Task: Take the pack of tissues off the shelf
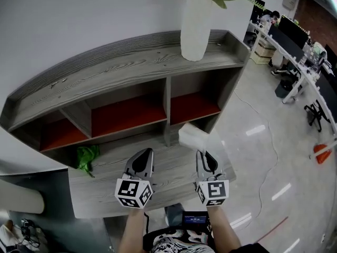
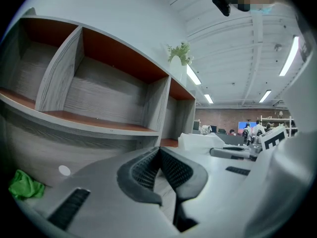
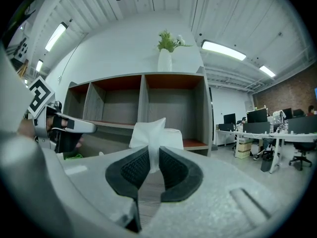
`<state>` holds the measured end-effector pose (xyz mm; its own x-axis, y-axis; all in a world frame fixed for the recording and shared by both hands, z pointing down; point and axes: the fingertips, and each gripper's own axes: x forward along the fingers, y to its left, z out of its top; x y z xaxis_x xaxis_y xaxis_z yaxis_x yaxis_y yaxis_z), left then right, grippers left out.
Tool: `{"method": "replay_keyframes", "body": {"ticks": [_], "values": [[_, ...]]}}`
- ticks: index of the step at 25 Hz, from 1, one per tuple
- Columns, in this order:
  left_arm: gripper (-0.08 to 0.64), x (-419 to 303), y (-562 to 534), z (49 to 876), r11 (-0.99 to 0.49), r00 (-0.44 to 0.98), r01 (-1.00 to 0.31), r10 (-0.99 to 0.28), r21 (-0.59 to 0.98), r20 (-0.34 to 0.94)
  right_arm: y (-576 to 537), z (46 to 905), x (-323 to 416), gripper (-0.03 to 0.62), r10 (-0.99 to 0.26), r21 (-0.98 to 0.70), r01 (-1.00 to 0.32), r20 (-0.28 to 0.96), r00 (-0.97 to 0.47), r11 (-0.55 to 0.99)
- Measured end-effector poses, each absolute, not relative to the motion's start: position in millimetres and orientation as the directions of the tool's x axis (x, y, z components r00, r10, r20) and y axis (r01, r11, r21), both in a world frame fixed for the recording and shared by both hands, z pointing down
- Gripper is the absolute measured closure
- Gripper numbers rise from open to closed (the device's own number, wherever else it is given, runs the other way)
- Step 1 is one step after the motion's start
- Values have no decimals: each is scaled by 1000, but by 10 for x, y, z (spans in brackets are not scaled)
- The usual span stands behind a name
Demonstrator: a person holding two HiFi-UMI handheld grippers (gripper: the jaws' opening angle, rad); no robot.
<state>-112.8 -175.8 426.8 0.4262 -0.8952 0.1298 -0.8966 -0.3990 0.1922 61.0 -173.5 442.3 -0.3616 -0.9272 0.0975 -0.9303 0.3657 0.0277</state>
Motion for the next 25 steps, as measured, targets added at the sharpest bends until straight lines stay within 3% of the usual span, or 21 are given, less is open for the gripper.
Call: {"method": "replay_keyframes", "body": {"ticks": [25], "values": [[554, -1064, -1524, 4811, -419, 455, -887, -866, 195, 209, -1333, 4887, 621, 543, -882, 29, -889, 147, -449, 457]]}}
